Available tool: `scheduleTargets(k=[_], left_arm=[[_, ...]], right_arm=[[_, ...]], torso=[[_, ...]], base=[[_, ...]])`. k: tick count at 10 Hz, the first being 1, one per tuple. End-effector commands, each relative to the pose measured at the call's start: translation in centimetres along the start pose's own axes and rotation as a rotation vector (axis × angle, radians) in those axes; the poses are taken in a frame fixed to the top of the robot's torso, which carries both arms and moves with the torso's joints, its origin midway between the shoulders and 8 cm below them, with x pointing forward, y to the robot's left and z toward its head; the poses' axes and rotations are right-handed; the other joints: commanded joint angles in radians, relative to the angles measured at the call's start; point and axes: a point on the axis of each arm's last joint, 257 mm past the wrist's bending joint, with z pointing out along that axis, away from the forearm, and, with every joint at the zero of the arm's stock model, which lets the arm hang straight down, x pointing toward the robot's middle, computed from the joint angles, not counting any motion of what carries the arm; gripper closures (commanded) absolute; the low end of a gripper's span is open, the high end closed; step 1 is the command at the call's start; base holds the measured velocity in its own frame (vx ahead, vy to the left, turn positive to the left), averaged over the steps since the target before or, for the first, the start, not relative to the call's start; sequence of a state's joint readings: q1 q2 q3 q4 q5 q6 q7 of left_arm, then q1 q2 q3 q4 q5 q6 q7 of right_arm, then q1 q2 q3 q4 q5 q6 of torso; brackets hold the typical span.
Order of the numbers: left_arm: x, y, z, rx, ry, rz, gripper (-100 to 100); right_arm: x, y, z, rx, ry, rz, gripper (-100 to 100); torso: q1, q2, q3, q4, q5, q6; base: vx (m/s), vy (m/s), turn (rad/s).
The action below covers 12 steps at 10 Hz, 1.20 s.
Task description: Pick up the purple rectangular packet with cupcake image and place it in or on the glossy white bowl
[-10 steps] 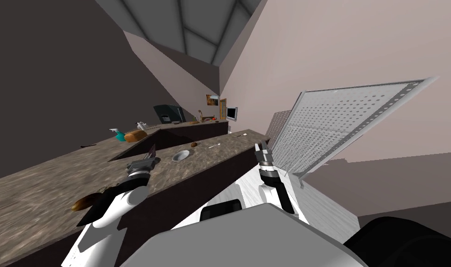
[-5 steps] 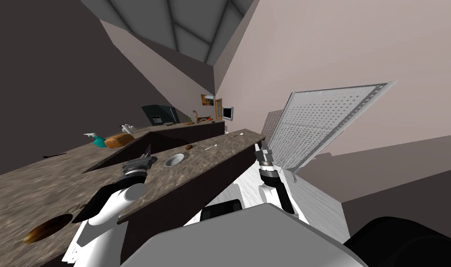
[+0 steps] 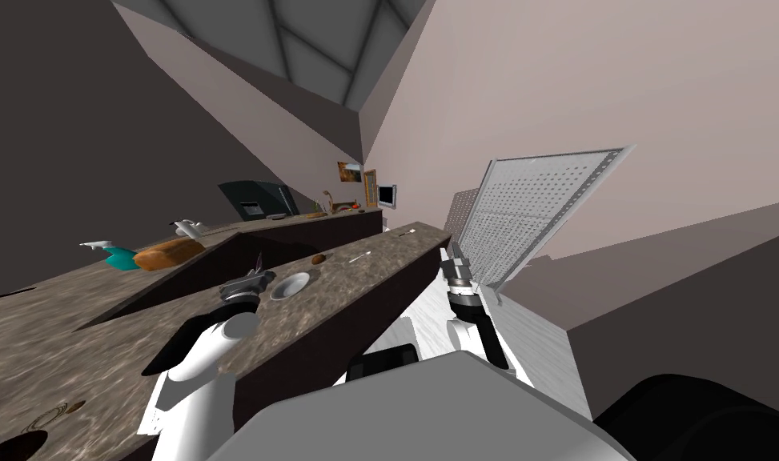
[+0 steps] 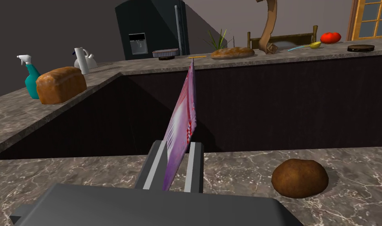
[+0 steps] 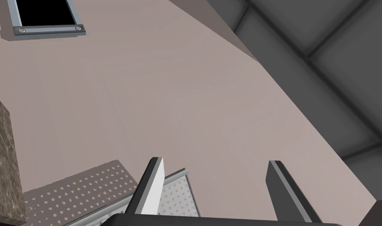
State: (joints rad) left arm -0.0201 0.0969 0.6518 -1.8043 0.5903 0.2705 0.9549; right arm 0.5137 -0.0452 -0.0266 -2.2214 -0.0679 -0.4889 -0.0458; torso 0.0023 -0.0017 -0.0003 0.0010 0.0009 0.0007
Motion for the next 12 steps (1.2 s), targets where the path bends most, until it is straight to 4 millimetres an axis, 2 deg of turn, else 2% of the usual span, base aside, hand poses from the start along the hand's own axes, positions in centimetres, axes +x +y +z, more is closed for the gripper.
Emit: scheduleTargets(k=[1, 5, 6, 7, 11, 12], left_arm=[[-1.3, 0.7, -0.1, -0.002, -0.03, -0.036, 100], [-4.1, 3.0, -0.9, -0.01, -0.09, -0.114, 100], [-3.6, 2.7, -0.7, -0.008, -0.081, -0.101, 100], [-3.8, 2.8, -0.8, -0.009, -0.085, -0.103, -100], [-3.8, 2.8, -0.8, -0.009, -0.085, -0.102, -100], [-3.8, 2.8, -0.8, -0.009, -0.085, -0.102, 0]], right_arm=[[0.0, 0.0, 0.0, 0.0, 0.0, 0.0, 0], [0.0, 0.0, 0.0, 0.0, 0.0, 0.0, 0], [0.0, 0.0, 0.0, 0.0, 0.0, 0.0, 0], [0.0, 0.0, 0.0, 0.0, 0.0, 0.0, 0], [0.0, 0.0, 0.0, 0.0, 0.0, 0.0, 0], [0.0, 0.0, 0.0, 0.0, 0.0, 0.0, 0]], torso=[[0.0, 0.0, 0.0, 0.0, 0.0, 0.0], [-0.001, 0.004, 0.003, 0.001, 0.001, 0.0], [-0.001, 0.005, 0.003, 0.001, 0.001, 0.0], [-0.001, 0.005, 0.003, 0.002, 0.001, -0.001], [-0.001, 0.005, 0.003, 0.002, 0.001, -0.001], [-0.001, 0.005, 0.003, 0.002, 0.001, -0.001]], base=[[0.034, 0.035, -0.059], [-0.007, 0.016, -0.041], [-0.004, 0.002, -0.012], [0.0, 0.0, 0.0], [0.0, 0.0, 0.0], [0.0, 0.0, 0.0]])
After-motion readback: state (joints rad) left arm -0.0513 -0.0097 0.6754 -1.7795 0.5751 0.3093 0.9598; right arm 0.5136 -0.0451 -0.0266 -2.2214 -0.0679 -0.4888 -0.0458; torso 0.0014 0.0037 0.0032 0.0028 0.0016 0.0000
